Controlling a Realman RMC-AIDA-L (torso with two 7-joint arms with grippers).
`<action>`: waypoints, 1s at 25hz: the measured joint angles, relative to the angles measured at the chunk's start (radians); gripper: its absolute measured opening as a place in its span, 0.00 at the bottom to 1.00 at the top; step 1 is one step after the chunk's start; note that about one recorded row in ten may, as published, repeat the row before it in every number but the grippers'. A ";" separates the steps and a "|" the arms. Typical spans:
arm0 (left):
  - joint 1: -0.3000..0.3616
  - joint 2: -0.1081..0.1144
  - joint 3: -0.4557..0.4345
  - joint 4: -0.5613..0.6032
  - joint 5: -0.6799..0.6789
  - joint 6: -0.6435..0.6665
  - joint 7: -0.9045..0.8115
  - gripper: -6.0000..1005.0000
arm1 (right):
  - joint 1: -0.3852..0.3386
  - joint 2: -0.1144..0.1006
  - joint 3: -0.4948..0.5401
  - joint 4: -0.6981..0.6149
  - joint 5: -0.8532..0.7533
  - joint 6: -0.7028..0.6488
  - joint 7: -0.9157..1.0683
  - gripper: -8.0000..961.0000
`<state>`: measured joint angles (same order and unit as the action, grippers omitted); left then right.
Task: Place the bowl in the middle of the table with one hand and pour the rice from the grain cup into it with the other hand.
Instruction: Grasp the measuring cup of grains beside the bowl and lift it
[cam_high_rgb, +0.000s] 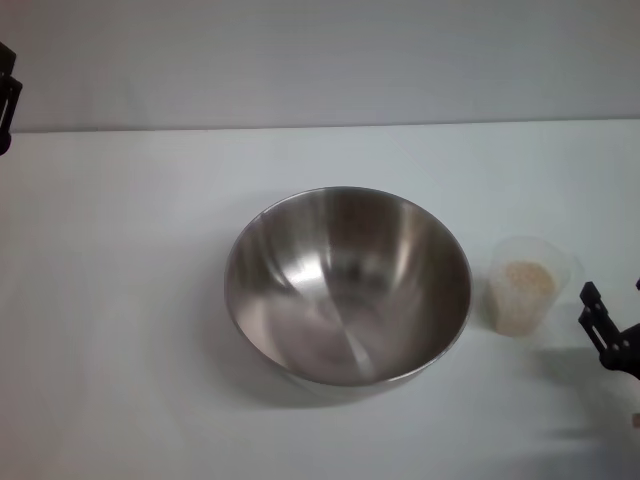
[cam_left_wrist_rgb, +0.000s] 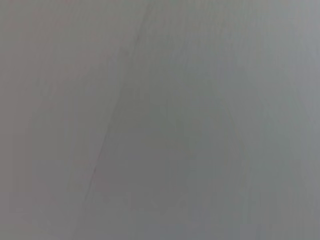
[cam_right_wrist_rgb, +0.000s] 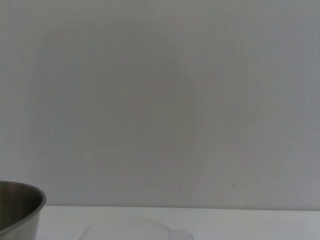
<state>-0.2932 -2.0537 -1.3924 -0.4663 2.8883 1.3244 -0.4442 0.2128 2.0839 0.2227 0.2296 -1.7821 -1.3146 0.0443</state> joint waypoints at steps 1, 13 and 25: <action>-0.001 -0.001 0.000 0.000 0.000 0.000 0.004 0.65 | 0.004 0.000 0.000 -0.003 0.000 0.005 0.000 0.71; -0.016 -0.003 -0.011 0.004 0.000 -0.007 0.013 0.65 | 0.050 0.000 0.004 -0.021 -0.001 0.057 0.000 0.71; -0.037 -0.003 -0.017 0.025 -0.001 -0.004 0.013 0.65 | 0.086 -0.001 0.011 -0.040 0.001 0.092 0.001 0.71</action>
<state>-0.3301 -2.0571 -1.4095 -0.4418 2.8878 1.3201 -0.4310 0.2988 2.0831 0.2334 0.1900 -1.7814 -1.2228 0.0450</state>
